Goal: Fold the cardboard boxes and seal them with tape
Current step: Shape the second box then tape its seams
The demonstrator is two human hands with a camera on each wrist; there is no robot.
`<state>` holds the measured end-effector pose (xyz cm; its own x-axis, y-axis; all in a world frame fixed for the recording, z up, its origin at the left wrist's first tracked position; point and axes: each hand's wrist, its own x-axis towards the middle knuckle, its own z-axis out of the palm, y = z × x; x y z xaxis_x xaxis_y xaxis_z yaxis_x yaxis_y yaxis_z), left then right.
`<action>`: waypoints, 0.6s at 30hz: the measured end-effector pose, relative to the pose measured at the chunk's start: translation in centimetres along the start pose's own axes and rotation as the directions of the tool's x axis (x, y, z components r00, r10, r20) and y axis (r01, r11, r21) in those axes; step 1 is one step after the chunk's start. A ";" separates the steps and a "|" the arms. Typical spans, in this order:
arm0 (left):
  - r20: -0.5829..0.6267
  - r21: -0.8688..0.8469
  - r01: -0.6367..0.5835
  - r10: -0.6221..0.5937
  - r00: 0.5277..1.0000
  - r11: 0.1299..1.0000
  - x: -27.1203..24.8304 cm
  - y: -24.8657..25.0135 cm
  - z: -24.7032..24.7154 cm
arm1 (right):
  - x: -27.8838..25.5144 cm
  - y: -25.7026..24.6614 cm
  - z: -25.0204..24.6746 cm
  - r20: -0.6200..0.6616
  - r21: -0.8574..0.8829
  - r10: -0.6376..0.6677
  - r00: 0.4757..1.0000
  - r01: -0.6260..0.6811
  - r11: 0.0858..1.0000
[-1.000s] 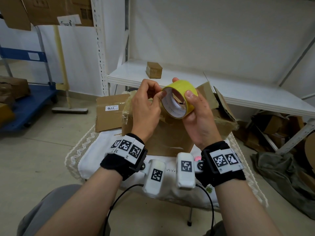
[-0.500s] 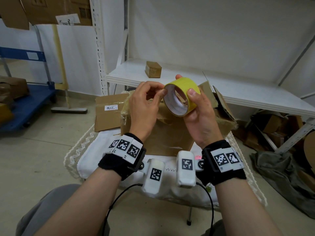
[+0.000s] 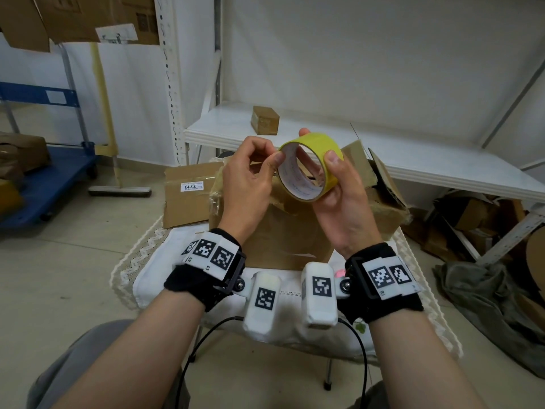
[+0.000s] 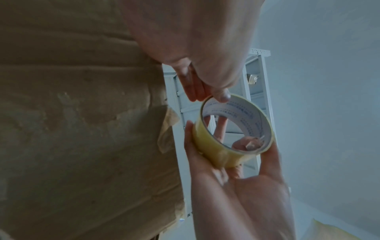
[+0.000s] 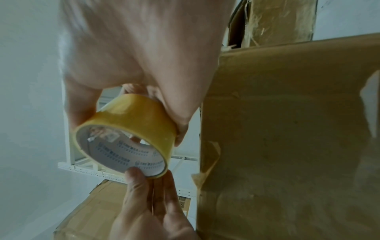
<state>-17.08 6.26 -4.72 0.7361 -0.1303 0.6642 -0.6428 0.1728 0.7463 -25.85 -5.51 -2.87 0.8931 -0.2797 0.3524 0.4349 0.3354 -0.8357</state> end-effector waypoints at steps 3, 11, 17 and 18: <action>-0.015 0.061 -0.046 0.047 0.999 0.997 -0.1 -0.2 0.2 | 0.1 0.2 -0.2 -0.001 0.019 -0.003 1.000 0.003 1.000; -0.050 0.161 -0.079 0.088 0.995 0.984 -0.2 -0.3 0.4 | 0.3 0.3 -0.3 0.002 0.042 -0.034 0.999 0.034 0.999; 0.005 0.146 -0.092 0.093 0.996 0.985 0.5 0.2 -0.4 | 0.5 -0.2 -1.2 0.035 -0.074 -0.050 0.998 0.053 0.996; -0.009 0.138 -0.074 0.076 0.997 0.988 0.6 0.3 -0.6 | 0.5 -0.2 -1.4 0.044 -0.129 -0.061 0.997 0.066 0.989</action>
<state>-16.66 6.78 -4.15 0.6873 -0.1082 0.7183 -0.7184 0.0451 0.6942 -25.61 -7.00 -3.10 0.8692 -0.2595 0.4210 0.4744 0.1974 -0.8579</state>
